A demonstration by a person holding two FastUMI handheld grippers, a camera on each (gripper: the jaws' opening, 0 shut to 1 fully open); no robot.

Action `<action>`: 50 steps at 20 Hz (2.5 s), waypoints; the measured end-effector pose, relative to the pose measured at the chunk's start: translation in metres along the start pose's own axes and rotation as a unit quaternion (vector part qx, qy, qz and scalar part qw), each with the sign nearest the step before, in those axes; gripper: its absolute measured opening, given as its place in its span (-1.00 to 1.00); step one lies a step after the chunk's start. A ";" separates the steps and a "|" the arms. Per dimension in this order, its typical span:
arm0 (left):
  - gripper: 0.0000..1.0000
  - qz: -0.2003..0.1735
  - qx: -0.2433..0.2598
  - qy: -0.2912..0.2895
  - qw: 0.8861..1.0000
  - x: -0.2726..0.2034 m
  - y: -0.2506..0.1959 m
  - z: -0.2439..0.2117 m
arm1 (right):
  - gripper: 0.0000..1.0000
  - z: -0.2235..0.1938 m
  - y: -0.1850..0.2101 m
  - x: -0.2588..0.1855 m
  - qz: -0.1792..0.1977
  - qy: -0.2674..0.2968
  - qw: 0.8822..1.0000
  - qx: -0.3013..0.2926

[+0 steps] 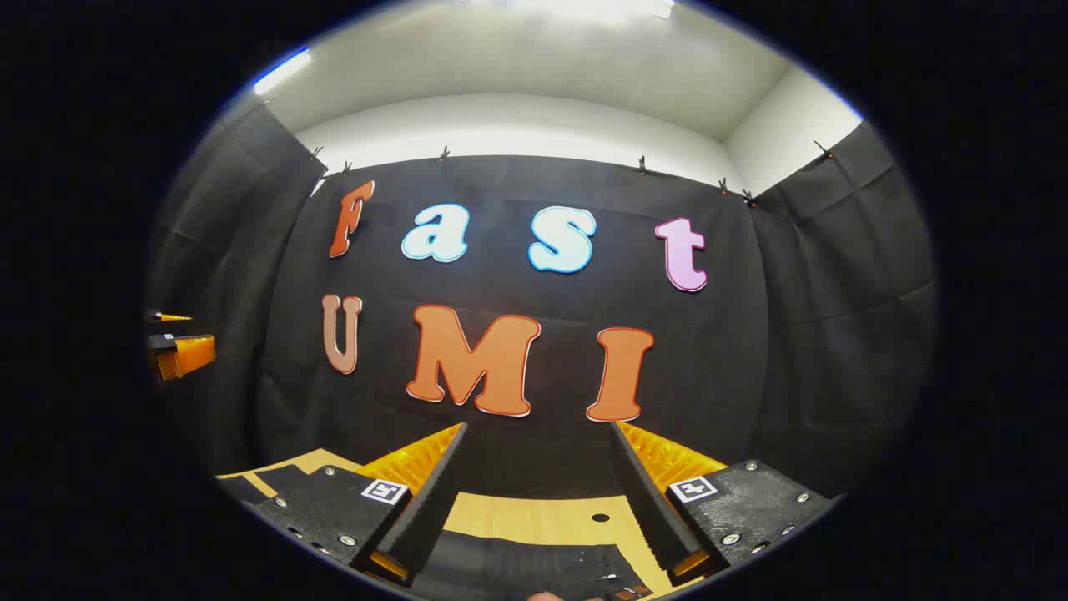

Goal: Grasp the waist and the cuffs of the jeans and fold them to make the two legs overlap; first hold the waist and fold one-third of the jeans toward the cuffs, then hold the cuffs and fold the remaining one-third in the same direction to finish folding.

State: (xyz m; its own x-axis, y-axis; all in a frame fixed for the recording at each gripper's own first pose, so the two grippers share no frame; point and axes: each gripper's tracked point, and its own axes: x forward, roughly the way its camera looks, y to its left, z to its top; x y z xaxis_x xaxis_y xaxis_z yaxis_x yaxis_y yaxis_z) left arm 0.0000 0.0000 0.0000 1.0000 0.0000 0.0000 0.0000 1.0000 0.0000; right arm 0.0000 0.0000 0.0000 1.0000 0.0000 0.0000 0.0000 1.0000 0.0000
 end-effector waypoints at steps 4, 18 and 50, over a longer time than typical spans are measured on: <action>0.94 -0.005 0.016 0.010 1.000 -0.003 -0.011 -0.022 | 1.00 -0.035 0.015 -0.011 0.017 0.041 0.999 -0.016; 0.99 0.046 0.050 0.084 0.994 -0.013 0.008 -0.101 | 0.96 -0.133 -0.054 -0.010 -0.032 0.159 0.986 0.032; 0.97 0.286 -0.293 0.544 0.732 -0.095 0.176 -0.419 | 0.96 -0.481 -0.083 -0.111 -0.184 0.613 0.686 0.345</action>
State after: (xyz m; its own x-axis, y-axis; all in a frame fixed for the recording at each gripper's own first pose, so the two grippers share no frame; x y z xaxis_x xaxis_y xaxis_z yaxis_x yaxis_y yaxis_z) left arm -0.0953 0.1756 -0.4195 0.2439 0.1001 -0.9646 -0.7381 0.6643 -0.1177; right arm -0.1111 -0.0830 -0.4813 0.1803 0.1701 -0.9688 0.6760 0.6941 0.2477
